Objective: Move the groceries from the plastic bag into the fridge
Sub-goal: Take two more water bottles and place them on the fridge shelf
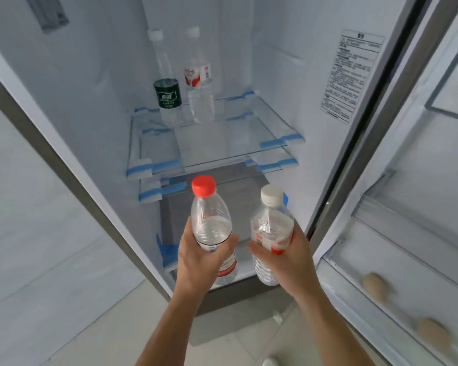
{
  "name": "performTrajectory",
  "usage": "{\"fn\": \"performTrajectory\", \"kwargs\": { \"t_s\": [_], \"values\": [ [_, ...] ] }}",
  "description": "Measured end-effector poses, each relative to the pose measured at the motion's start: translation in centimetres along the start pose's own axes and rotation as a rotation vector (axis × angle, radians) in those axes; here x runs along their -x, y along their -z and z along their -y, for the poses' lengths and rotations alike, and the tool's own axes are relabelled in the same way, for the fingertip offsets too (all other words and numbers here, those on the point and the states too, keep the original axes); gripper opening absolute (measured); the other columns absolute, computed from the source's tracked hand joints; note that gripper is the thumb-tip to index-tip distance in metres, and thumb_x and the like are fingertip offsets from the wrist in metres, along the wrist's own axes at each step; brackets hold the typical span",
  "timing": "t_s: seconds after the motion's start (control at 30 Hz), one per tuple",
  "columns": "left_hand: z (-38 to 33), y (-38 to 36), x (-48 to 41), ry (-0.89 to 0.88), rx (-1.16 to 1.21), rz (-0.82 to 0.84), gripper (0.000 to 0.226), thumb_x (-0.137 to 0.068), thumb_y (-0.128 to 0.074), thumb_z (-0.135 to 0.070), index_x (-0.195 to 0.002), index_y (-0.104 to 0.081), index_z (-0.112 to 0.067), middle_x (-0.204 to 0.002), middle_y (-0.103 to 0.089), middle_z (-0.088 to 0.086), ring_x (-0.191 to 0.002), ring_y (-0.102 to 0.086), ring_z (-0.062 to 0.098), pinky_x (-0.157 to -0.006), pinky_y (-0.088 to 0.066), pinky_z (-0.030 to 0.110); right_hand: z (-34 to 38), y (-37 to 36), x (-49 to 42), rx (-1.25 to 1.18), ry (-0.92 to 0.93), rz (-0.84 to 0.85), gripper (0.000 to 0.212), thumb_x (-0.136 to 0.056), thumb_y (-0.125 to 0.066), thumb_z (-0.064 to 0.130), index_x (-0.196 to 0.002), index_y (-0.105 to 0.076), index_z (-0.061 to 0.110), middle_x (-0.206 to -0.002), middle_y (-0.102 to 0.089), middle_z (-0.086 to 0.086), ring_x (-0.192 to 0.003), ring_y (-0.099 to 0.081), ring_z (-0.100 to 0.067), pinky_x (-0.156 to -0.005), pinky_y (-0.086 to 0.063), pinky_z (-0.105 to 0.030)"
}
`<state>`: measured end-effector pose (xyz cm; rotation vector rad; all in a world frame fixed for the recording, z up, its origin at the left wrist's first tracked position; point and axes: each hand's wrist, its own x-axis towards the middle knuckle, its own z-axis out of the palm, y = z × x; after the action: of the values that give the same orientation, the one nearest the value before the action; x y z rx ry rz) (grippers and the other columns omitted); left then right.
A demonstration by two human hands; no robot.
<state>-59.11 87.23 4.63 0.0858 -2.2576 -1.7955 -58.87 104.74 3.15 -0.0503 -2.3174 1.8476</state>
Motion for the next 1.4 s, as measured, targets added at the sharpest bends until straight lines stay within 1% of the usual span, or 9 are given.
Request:
{"fn": "performTrajectory", "kwargs": {
  "t_s": [0.23, 0.33, 0.47, 0.67, 0.8, 1.03, 1.2, 1.33, 1.4],
  "values": [
    [-4.2, -1.3, -4.4, -0.073, 0.051, -0.113, 0.056, -0.059, -0.075, -0.053, -0.106, -0.060, -0.027, -0.089, -0.069, -0.011, -0.088, -0.070, 0.012, -0.069, -0.054, 0.014, 3.5, 1.3, -7.1, -0.071, 0.046, 0.033, 0.067, -0.071, -0.090, 0.026, -0.129, -0.055, 0.027, -0.110, -0.071, 0.009, -0.101, -0.070, -0.009, -0.088, -0.059, -0.026],
    [-6.1, -0.7, -6.5, -0.097, 0.076, -0.153, 0.058, -0.058, -0.076, -0.052, -0.108, -0.061, -0.027, -0.093, -0.071, -0.009, -0.091, -0.070, 0.013, -0.073, -0.055, 0.018, 6.0, 1.4, -9.4, -0.105, 0.065, 0.029, 0.064, -0.070, -0.090, 0.028, -0.125, -0.056, 0.030, -0.105, -0.072, 0.013, -0.097, -0.070, -0.004, -0.083, -0.059, -0.020],
    [-8.7, 0.0, -9.7, -0.141, 0.087, -0.168, 0.050, -0.058, -0.076, -0.050, -0.102, -0.063, -0.030, -0.090, -0.072, -0.013, -0.085, -0.070, 0.006, -0.068, -0.053, 0.014, 9.4, 1.2, -12.5, -0.158, 0.097, 0.024, 0.053, -0.069, -0.090, 0.023, -0.111, -0.060, 0.033, -0.096, -0.073, 0.017, -0.089, -0.071, -0.002, -0.073, -0.057, -0.014],
    [-10.3, -0.2, -15.0, -0.167, 0.052, -0.146, 0.050, -0.065, -0.081, -0.041, -0.107, -0.062, -0.023, -0.093, -0.072, -0.006, -0.087, -0.070, 0.009, -0.072, -0.054, 0.022, 12.6, -0.3, -17.4, -0.182, 0.162, -0.042, 0.059, -0.071, -0.090, 0.020, -0.122, -0.060, 0.024, -0.107, -0.073, 0.005, -0.096, -0.072, -0.013, -0.085, -0.061, -0.035],
    [-10.6, -1.9, -18.7, -0.161, 0.064, -0.099, 0.044, -0.072, -0.086, -0.022, -0.108, -0.060, -0.023, -0.093, -0.071, -0.006, -0.085, -0.069, 0.007, -0.071, -0.054, 0.019, 13.7, -0.6, -21.0, -0.196, 0.197, -0.103, 0.057, -0.070, -0.090, 0.020, -0.119, -0.062, 0.024, -0.104, -0.073, 0.007, -0.093, -0.071, -0.009, -0.080, -0.059, -0.029],
    [-9.8, -5.5, -25.2, -0.117, 0.119, -0.080, 0.053, -0.072, -0.086, -0.023, -0.118, -0.058, -0.022, -0.102, -0.070, -0.004, -0.093, -0.069, 0.010, -0.078, -0.054, 0.025, 11.6, -0.2, -28.0, -0.136, 0.154, -0.191, 0.055, -0.065, -0.091, 0.031, -0.112, -0.063, 0.030, -0.102, -0.074, 0.007, -0.092, -0.073, -0.013, -0.087, -0.061, -0.047],
    [-9.3, -8.5, -29.1, -0.102, 0.109, -0.050, 0.059, -0.072, -0.086, -0.027, -0.122, -0.054, -0.026, -0.111, -0.067, -0.002, -0.101, -0.065, 0.016, -0.087, -0.054, 0.031, 10.2, -0.3, -31.2, -0.128, 0.131, -0.263, 0.054, -0.063, -0.092, 0.032, -0.109, -0.063, 0.029, -0.097, -0.074, 0.011, -0.090, -0.073, -0.012, -0.085, -0.062, -0.044],
    [-8.8, -10.1, -31.2, -0.095, 0.102, -0.040, 0.053, -0.072, -0.086, -0.027, -0.113, -0.053, -0.028, -0.099, -0.063, -0.014, -0.091, -0.062, 0.005, -0.076, -0.049, 0.020, 9.5, -0.4, -32.4, -0.148, 0.106, -0.281, 0.046, -0.067, -0.092, 0.022, -0.100, -0.062, 0.032, -0.090, -0.071, 0.015, -0.082, -0.072, -0.007, -0.078, -0.061, -0.031],
    [-8.7, -10.8, -32.2, -0.095, 0.103, -0.026, 0.054, -0.072, -0.086, -0.029, -0.114, -0.052, -0.027, -0.100, -0.062, -0.013, -0.093, -0.062, 0.006, -0.077, -0.049, 0.021, 9.2, -0.4, -32.9, -0.148, 0.098, -0.295, 0.044, -0.068, -0.092, 0.020, -0.100, -0.063, 0.030, -0.089, -0.072, 0.015, -0.080, -0.072, -0.005, -0.076, -0.060, -0.029]
  ]
}}
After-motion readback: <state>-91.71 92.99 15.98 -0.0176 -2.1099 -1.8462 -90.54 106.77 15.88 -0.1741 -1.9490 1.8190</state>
